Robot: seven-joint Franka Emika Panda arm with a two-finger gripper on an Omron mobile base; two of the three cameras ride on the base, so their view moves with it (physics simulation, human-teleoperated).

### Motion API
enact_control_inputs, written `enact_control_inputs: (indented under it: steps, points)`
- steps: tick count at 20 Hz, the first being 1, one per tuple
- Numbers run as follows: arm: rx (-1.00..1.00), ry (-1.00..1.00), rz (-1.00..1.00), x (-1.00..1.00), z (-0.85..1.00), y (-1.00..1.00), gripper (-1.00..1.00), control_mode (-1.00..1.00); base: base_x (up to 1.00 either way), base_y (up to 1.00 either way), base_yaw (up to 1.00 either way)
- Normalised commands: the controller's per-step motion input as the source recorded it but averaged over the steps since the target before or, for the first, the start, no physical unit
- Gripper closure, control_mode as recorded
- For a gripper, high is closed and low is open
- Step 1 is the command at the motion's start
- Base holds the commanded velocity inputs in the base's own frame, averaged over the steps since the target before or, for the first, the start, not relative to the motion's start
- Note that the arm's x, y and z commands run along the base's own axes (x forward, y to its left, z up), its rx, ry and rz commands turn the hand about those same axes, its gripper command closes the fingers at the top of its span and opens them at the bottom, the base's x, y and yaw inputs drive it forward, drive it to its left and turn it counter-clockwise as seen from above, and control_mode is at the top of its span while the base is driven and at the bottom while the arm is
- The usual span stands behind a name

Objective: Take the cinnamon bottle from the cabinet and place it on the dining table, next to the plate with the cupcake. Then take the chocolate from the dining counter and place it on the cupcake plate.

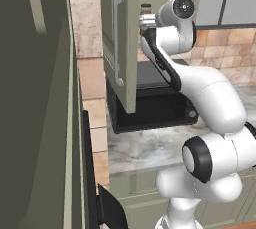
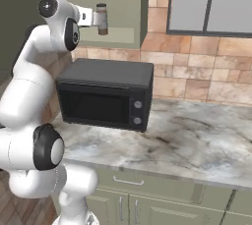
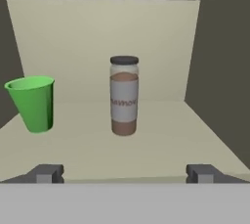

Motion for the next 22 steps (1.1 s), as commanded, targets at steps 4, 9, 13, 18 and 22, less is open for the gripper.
enact_control_inputs:
  steps: [4, 9, 13, 18, 22]
  points:
    - [0.00, 0.00, 0.00, 0.39, 0.00, -0.03, -1.00, -1.00, 0.00, 0.00, 0.00]
    - [0.00, 0.00, 0.00, 0.43, 0.00, 0.00, -1.00, -1.00, 0.00, 0.00, 0.00]
    - [0.00, 0.00, 0.00, 0.43, 0.00, 0.00, -1.00, -1.00, 0.00, 0.00, 0.00]
    - [0.00, 0.00, 0.00, 0.33, 0.00, 0.00, -1.00, -1.00, 0.00, 0.00, 0.00]
    - [0.00, 0.00, 0.00, 0.30, 0.00, -0.01, -1.00, -1.00, 0.00, 0.00, 0.00]
